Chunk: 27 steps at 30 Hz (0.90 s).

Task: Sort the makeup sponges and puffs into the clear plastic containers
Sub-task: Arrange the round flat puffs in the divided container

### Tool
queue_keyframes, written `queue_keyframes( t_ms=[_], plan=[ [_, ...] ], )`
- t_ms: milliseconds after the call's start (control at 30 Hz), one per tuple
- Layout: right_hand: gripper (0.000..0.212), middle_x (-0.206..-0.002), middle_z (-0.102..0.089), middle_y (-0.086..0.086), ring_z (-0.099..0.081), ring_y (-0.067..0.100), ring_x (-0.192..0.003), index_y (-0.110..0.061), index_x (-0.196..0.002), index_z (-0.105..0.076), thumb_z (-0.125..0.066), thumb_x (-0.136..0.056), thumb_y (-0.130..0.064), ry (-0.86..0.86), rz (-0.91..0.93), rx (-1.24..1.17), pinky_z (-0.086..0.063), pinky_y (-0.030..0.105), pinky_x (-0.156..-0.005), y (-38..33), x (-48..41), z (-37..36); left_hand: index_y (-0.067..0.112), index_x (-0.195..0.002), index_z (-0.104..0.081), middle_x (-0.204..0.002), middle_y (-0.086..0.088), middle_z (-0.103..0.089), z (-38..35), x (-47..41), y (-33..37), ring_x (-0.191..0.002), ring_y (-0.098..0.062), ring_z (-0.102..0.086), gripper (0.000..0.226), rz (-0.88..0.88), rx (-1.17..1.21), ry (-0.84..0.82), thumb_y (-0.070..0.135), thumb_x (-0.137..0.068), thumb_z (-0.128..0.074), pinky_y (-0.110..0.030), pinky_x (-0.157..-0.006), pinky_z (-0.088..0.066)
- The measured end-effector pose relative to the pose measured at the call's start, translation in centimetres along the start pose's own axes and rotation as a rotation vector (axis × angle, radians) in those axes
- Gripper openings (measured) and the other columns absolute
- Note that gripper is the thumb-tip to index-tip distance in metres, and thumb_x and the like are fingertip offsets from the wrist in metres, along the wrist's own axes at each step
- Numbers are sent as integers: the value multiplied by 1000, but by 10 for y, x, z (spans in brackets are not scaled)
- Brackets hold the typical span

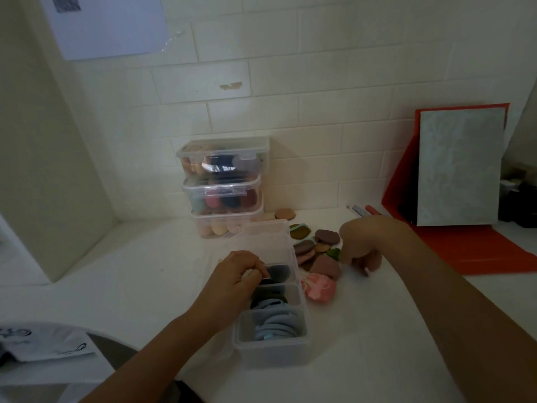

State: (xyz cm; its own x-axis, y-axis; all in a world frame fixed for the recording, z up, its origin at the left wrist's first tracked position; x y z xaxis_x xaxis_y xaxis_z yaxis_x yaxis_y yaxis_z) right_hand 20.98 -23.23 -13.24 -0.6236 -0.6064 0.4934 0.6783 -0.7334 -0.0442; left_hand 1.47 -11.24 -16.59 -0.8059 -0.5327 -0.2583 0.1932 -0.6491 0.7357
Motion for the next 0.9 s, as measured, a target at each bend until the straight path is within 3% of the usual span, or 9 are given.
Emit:
queue_keyframes(
  t_ms=[33, 100, 200, 300, 367, 467, 633, 800, 900],
  plan=[
    [19, -86, -68, 14, -60, 21, -61, 2, -91, -62, -59, -88, -16, 92, 39, 49, -53, 28, -62, -3, 5, 8, 28, -77, -60, -94, 9, -58, 0, 0, 0, -93, -8, -53, 25, 1, -4, -1, 34, -77, -35, -18, -83, -42],
    [24, -75, -63, 10, -52, 16, -55, -4, -72, -58, -55, -89, -21, 346, 136, 178, -46, 26, -55, -14, 17, 29, 27, -79, -60, -95, 9, -58, 0, 0, 1, -93, -8, -53, 27, 10, -7, -7, 35, -77, -34, -17, -82, -42],
    [17, -93, -67, 2, -60, 17, -79, -14, -94, -68, -56, -89, -26, 652, 375, 23, -44, 24, -66, -32, 34, 52, 26, -79, -60, -94, 9, -58, -1, 1, 3, -93, -8, -53, 28, 13, -19, -13, 36, -77, -34, -17, -82, -42],
    [15, -91, -65, -12, -61, 5, -79, -26, -103, -68, -59, -90, -26, 508, 709, -203, -40, 12, -64, -62, 55, 45, 24, -81, -60, -95, 9, -58, 1, 1, 6, -93, -8, -53, 25, 12, -11, -7, 33, -83, -37, -20, -83, -42],
    [17, -92, -66, -13, -61, 0, -78, -26, -105, -68, -60, -90, -25, 415, 807, -208, -42, 10, -65, -79, 60, 31, 22, -89, -62, -98, 12, -58, 1, 2, 9, -95, -7, -53, 28, 12, 2, -4, 33, -83, -37, -20, -84, -42],
    [18, -93, -68, -6, -62, 3, -78, -20, -106, -69, -59, -90, -21, 445, 817, -113, -44, 11, -66, -90, 55, 20, 17, -104, -62, -101, 9, -58, 3, 3, 14, -97, -4, -51, 43, -8, -43, 5, 34, -75, -34, -12, -80, -38],
    [19, -92, -68, -4, -58, 5, -76, -16, -104, -70, -59, -90, -19, 522, 817, -2, -39, 7, -63, -92, 61, 22, 12, -107, -61, -106, 0, -58, 4, 1, 14, -99, -11, -51, 49, -20, -101, 8, 32, -75, -31, -9, -79, -36],
    [17, -86, -71, 0, -62, 11, -75, -14, -97, -74, -62, -87, -21, 515, 791, 128, -49, 21, -70, -95, 61, 16, 14, -96, -62, -96, 1, -59, 3, 1, 12, -92, -8, -50, 40, -48, -108, -10, 32, -77, -31, -17, -75, -37],
    [16, -79, -69, 0, -61, 13, -71, -14, -89, -74, -65, -84, -26, 527, 765, 146, -51, 27, -70, -94, 58, 16, 20, -94, -61, -94, 6, -58, 2, 2, 13, -92, -4, -50, 35, -52, -101, -28, 33, -79, -31, -11, -76, -36]
  ],
)
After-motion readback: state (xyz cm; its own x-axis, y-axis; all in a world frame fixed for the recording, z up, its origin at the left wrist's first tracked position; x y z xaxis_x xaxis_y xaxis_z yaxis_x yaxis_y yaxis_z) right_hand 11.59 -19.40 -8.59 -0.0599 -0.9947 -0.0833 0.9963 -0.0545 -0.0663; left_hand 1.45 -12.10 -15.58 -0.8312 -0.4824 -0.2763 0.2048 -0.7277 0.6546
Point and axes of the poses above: each hand's wrist, its own x-axis away from the middle knuckle, its own z-axis out of the back of the hand, y = z × x, the point moved 6 cm from there along -x, towards the middle knuckle
